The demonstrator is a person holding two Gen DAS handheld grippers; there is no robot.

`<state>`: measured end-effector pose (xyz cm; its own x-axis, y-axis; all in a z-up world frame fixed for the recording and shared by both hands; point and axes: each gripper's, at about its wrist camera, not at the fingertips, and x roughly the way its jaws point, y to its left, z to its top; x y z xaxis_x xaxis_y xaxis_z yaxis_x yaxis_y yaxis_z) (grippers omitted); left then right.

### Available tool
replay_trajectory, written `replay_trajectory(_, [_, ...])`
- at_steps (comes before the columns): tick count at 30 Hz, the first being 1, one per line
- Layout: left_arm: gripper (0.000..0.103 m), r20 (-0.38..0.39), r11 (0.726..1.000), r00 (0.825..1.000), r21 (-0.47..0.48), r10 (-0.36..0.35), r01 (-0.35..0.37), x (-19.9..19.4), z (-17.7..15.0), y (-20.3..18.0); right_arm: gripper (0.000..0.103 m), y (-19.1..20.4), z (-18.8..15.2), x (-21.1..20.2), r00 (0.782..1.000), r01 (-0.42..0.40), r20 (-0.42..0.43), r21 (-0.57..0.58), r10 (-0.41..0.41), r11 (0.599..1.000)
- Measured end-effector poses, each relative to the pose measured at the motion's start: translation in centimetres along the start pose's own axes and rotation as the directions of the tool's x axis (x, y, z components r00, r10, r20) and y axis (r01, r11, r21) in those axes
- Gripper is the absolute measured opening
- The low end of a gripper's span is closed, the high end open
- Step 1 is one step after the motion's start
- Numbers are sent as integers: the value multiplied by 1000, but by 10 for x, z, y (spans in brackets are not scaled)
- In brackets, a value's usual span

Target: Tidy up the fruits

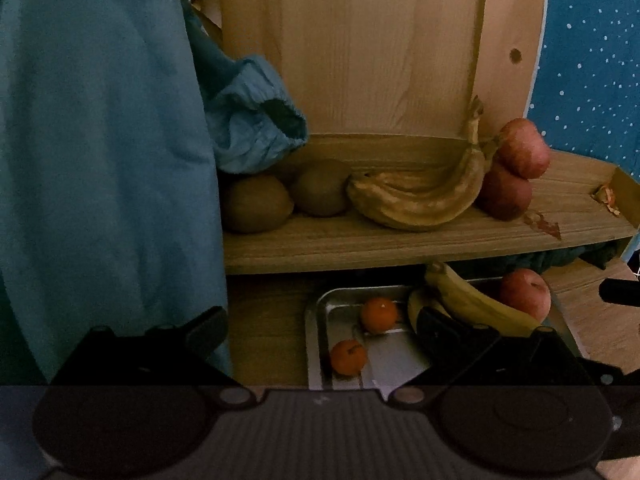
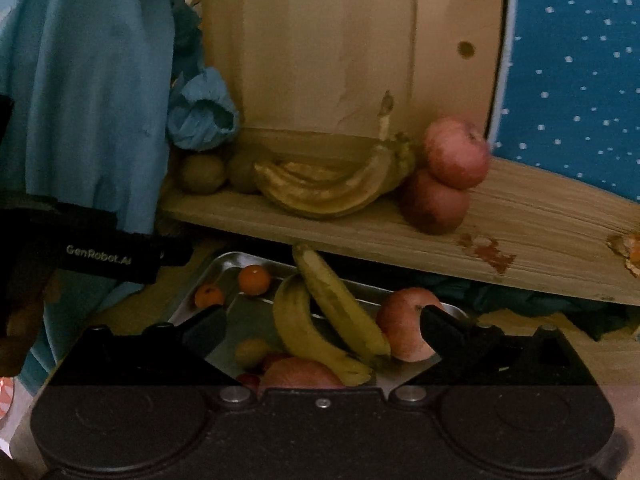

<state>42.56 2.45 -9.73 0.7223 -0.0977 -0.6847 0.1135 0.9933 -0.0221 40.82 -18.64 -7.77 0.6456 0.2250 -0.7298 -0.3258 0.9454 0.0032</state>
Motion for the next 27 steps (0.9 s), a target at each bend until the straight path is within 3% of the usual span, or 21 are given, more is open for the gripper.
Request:
replay_trajectory(16, [103,8,1000,1000,25,-17,17,-25,-22,-11,102,-9,-21,-44,992,96,71,126,-106,987])
replay_trajectory(27, [103,24,1000,1000,-3,20,-20,-40,-30,-17,102,-13,-32,-57,991,82,93,133,-95,988])
